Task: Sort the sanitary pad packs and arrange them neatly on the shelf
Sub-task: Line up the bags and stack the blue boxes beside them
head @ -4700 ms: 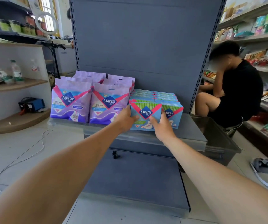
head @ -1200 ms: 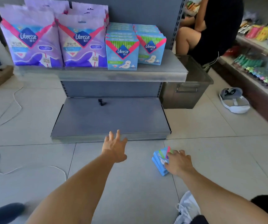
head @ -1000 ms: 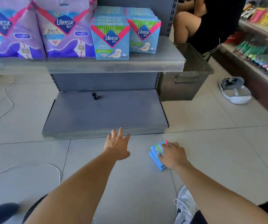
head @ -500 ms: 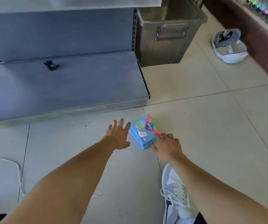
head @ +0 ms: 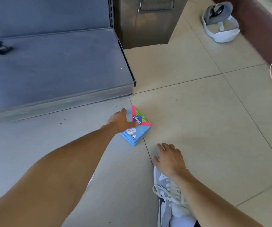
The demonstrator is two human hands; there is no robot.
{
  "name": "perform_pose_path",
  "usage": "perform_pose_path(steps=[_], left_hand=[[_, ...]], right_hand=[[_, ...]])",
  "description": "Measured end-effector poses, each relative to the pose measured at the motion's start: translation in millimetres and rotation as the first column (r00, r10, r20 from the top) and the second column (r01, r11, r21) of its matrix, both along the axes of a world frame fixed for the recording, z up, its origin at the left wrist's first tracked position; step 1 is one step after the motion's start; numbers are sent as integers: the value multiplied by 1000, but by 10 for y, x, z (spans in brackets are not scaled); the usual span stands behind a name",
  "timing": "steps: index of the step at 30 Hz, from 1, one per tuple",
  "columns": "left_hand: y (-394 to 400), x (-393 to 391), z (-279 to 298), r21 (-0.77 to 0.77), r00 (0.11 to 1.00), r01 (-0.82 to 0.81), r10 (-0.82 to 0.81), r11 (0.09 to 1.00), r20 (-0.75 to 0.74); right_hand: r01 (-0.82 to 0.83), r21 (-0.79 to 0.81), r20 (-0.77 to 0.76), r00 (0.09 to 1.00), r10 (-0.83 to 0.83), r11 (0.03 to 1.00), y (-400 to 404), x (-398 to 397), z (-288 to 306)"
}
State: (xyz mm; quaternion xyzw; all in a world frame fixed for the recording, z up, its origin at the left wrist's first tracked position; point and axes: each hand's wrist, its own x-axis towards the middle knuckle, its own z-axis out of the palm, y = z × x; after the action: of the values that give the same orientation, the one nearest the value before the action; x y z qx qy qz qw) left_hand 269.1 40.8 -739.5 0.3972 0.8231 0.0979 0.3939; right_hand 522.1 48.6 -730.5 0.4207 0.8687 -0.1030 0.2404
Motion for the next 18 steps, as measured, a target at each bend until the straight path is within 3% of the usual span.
perform_pose_path(steps=[8,12,16,17,18], left_hand=[[-755,363,22,-37,977,-211,212,977,27],[-1206,553,-7,-57,933,-354,357,933,49],[-1438,681,13,-122,843,-519,530,846,92],[-1472,690,41,-146,787,-579,596,802,157],[-1504,688,58,-177,675,-664,684,727,277]], right_hand=[[194,-45,-177,964,-198,980,-140,-435,99],[264,-167,-203,933,-296,950,-247,-612,105],[341,-346,-171,893,-416,874,-595,-639,6],[360,-382,-166,879,-446,851,-679,-651,6],[391,-416,-160,857,-489,821,-741,-671,7]])
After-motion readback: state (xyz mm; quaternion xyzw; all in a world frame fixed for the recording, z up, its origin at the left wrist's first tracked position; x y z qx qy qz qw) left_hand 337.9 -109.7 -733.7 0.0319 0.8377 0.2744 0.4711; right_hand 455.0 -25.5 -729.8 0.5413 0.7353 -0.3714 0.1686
